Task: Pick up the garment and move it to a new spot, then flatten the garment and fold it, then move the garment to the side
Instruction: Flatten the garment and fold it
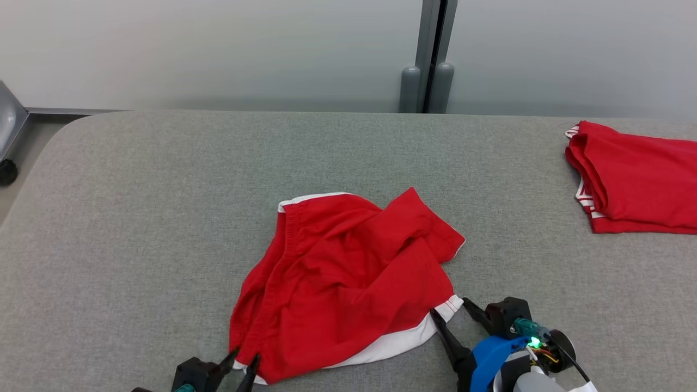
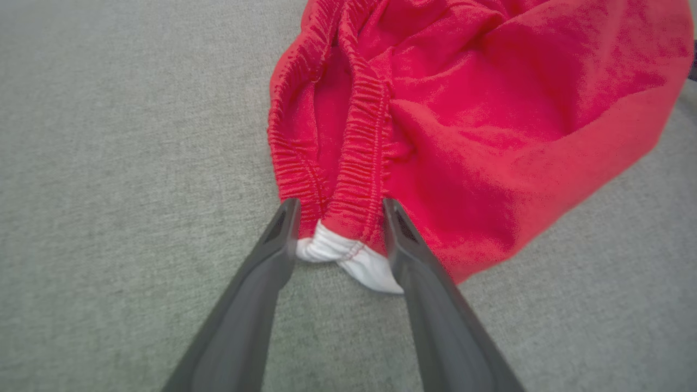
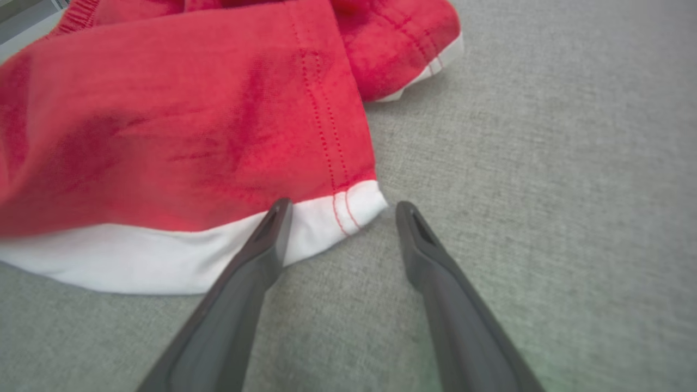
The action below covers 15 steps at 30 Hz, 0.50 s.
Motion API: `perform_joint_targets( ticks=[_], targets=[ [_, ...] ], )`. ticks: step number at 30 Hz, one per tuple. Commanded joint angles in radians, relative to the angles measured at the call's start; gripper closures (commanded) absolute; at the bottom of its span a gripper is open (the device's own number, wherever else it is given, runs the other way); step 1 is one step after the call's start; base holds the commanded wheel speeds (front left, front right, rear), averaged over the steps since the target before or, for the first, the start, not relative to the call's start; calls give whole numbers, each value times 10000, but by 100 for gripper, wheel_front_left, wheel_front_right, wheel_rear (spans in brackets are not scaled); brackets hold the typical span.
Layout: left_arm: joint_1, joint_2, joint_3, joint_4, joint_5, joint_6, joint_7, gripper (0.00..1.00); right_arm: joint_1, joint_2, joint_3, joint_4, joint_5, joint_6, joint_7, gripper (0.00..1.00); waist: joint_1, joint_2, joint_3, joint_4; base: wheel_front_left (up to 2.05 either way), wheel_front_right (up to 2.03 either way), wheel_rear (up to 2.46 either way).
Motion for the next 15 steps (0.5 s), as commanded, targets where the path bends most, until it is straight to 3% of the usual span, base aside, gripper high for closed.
perform_joint_targets(
  ticks=[1, 2, 3, 4, 8, 15],
  targets=[
    [-89, -59, -71, 83, -108, -78, 23, 63, -175, -38, 107, 278, 169, 1, -21, 0, 0, -1, 27, 54, 0, 0, 0],
    [-119, -97, -106, 131, -181, -78, 8, 88, -190, -38, 203, 406, 253, 1, -27, 0, 0, -1, 31, 86, 0, 0, 0],
    [-143, -103, -162, 187, -226, -86, 10, 100, -205, -38, 325, 492, 388, 1, -28, 32, 0, -1, 30, 109, 0, 0, 0],
    [-144, -150, -196, 217, -353, -91, -16, 100, -210, -38, 461, 535, 580, 3, -23, 100, 0, -1, 29, 127, 0, 0, 0],
    [-158, -205, -358, 109, -676, -145, -248, 100, -349, -24, 652, 389, 976, 1, -80, 100, 0, -1, 1, 109, 0, 0, 0],
    [-641, -56, -516, -1118, -1464, -169, -739, 100, -307, -373, -279, -1371, 1081, 1, -111, 100, 0, -1, -89, -64, 0, 0, 0]
  ],
)
